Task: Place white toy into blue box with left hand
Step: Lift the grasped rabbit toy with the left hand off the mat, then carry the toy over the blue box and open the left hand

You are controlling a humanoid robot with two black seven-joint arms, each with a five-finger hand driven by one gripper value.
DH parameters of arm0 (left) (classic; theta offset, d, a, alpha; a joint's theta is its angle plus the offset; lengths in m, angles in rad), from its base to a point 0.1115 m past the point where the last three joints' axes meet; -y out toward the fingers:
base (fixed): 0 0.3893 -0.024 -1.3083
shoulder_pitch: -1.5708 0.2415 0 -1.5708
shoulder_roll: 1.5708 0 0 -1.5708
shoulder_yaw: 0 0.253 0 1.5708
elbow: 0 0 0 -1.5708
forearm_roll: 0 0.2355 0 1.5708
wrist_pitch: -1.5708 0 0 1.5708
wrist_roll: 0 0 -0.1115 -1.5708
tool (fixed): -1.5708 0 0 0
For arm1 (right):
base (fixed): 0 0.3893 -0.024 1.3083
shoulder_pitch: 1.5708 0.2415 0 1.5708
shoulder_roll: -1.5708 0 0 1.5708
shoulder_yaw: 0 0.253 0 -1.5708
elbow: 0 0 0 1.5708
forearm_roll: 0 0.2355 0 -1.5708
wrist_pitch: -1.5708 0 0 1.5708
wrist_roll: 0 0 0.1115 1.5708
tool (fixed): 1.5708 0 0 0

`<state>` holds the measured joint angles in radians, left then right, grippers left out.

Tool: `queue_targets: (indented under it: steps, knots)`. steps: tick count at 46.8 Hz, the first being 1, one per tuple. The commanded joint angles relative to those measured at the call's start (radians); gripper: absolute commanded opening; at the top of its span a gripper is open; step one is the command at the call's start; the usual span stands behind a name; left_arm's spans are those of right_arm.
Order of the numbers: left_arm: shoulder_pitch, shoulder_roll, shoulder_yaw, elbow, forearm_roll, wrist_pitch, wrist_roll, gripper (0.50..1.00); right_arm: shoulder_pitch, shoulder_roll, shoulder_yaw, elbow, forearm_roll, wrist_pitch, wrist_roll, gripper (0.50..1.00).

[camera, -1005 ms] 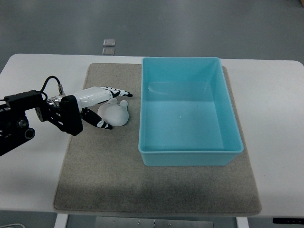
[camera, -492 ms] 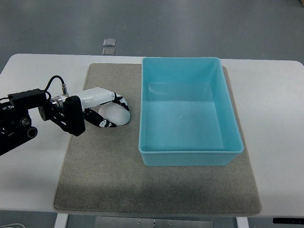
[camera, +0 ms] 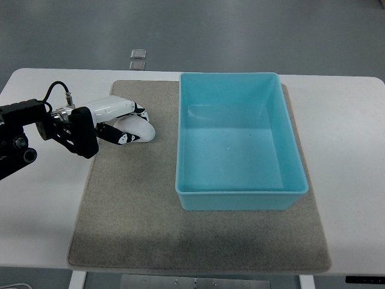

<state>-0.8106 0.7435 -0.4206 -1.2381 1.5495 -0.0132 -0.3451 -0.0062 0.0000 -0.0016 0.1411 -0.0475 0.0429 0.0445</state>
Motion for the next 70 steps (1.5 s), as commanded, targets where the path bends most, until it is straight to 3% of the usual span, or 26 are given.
queue_targets:
  steps: [1, 21, 35, 51, 63, 70]
  knots:
    - [-0.012, 0.017, -0.026, 0.000, -0.003, -0.001, -0.005, 0.500, 0.000, 0.000, 0.000, 0.000, 0.000, 0.000, 0.000, 0.936]
    - [-0.232, 0.054, -0.056, -0.018, -0.003, -0.025, -0.031, 0.500, 0.000, 0.000, 0.000, 0.000, 0.000, 0.000, 0.000, 0.936]
    - [-0.344, 0.037, -0.040, -0.092, 0.004, -0.151, -0.031, 0.500, 0.000, 0.000, 0.000, 0.000, 0.000, 0.000, 0.000, 0.936]
    - [-0.435, -0.090, 0.083, -0.096, 0.015, -0.197, -0.029, 0.500, 0.000, 0.000, 0.000, 0.000, 0.000, 0.000, 0.000, 0.936]
    - [-0.383, -0.176, 0.085, -0.086, 0.037, -0.195, -0.018, 0.500, 0.000, 0.000, 0.000, 0.000, 0.000, 0.000, 0.000, 0.936]
    - [-0.334, -0.236, 0.086, -0.023, 0.052, -0.194, -0.018, 0.500, 0.000, 0.000, 0.000, 0.000, 0.000, 0.000, 0.000, 0.936]
